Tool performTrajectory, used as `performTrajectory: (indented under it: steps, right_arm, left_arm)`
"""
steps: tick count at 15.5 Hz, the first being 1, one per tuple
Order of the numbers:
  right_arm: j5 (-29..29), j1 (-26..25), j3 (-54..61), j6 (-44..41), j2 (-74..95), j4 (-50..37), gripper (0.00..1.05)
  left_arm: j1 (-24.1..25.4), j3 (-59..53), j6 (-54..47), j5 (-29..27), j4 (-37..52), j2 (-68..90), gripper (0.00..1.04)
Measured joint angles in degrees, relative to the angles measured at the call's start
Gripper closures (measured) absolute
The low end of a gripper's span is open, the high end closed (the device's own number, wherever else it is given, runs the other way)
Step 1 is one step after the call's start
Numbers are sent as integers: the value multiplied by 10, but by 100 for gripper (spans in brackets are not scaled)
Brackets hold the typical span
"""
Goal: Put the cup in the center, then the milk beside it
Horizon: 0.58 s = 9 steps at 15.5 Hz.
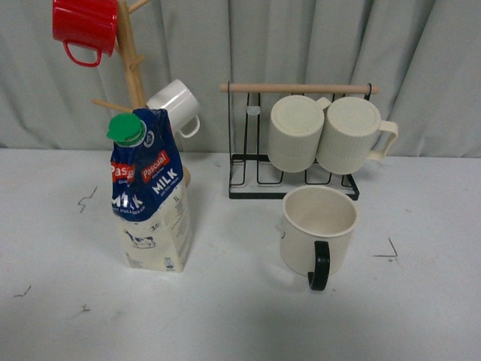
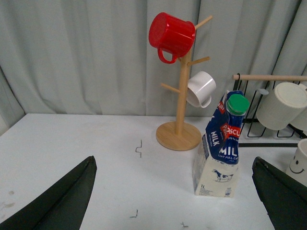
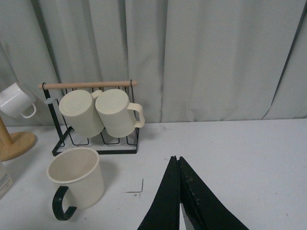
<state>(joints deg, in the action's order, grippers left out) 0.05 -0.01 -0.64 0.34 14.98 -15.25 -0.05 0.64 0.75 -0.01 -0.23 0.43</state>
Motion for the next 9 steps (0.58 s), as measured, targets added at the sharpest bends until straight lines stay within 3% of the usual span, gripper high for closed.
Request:
performTrajectory:
  steps: [5,7,9]
  right_arm:
    - [0,0,0,0,-49,52,103]
    - [-1,0,0,0,-142,154,103]
    - [0,0,0,0,-147,157,99]
  left_arm:
    - [0,0,0,0,0,0,7]
    - [0,0,0,0,0,0,7]
    - [0,0,0,0,0,0,7]
